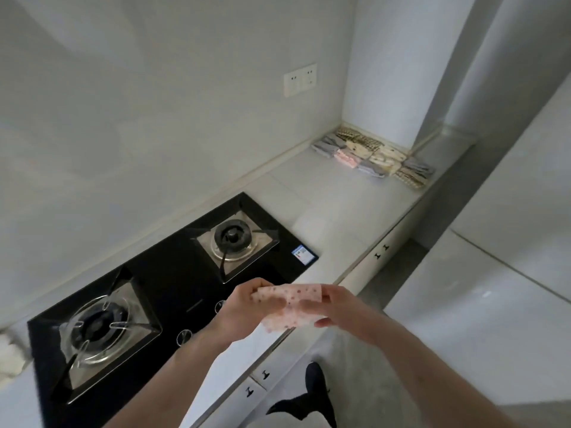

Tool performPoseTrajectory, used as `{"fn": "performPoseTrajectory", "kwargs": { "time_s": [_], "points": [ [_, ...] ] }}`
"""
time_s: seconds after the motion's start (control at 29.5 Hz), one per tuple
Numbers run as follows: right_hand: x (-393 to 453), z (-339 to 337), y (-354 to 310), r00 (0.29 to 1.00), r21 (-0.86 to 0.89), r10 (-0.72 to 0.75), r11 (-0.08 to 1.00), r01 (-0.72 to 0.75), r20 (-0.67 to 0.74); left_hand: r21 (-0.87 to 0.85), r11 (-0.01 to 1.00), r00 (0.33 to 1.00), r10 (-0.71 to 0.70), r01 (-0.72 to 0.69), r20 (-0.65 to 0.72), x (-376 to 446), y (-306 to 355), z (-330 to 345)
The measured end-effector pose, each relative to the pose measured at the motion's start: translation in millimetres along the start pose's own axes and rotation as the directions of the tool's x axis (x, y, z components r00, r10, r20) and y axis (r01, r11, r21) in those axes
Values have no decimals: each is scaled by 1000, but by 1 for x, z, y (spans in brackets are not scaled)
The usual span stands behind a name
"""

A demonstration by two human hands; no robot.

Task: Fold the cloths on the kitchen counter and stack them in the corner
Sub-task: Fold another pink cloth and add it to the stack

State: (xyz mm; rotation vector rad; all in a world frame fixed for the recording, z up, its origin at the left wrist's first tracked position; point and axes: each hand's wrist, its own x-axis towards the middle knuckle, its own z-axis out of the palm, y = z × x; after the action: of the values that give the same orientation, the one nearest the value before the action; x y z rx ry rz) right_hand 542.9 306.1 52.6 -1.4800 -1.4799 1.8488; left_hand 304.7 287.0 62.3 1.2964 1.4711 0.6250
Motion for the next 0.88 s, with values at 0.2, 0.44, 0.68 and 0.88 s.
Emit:
{"fn": "performPoseTrajectory", "kwargs": {
  "time_s": [0.2,0.44,0.68,0.88],
  "points": [
    [33,-81,-14,980,53,-53,997,64,-191,137,986,995,94,-91,-20,98,47,24],
    [86,-169,-42,969,85,-11,996,33,-248,80,997,999,0,4,-51,202,84,43],
    [114,-216,-47,942,132,85,990,-44,-325,53,998,999,-39,39,-6,266,111,54],
    [141,-252,-38,927,207,145,975,-76,-346,-2,997,995,-71,71,-67,282,127,45]
  ]
}}
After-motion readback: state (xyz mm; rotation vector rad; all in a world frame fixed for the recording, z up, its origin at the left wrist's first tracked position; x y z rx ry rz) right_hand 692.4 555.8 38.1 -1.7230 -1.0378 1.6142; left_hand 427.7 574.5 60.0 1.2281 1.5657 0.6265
